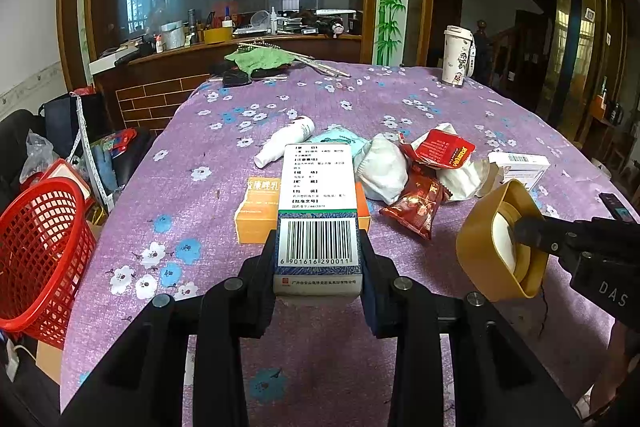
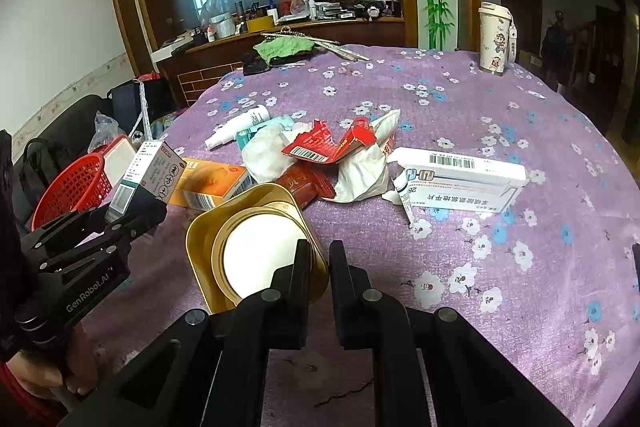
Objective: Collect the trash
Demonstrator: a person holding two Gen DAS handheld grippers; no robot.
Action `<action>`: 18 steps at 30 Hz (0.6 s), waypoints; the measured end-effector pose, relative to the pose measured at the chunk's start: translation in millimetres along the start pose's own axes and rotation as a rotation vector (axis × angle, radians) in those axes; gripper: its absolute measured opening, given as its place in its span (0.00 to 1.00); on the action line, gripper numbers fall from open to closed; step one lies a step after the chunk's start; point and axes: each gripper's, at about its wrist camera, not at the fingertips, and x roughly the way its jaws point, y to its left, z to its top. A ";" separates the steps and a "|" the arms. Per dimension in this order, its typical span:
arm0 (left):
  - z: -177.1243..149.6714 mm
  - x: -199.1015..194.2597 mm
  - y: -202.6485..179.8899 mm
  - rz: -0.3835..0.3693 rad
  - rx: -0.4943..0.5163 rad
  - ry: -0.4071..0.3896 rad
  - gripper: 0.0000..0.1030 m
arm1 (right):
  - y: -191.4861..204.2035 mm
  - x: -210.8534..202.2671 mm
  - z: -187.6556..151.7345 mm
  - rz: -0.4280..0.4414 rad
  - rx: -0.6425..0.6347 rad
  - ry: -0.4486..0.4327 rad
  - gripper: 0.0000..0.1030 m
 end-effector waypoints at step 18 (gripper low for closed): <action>0.1 -1.9 3.2 0.005 0.000 0.000 0.32 | -0.7 0.0 -2.9 -0.002 -0.003 0.000 0.10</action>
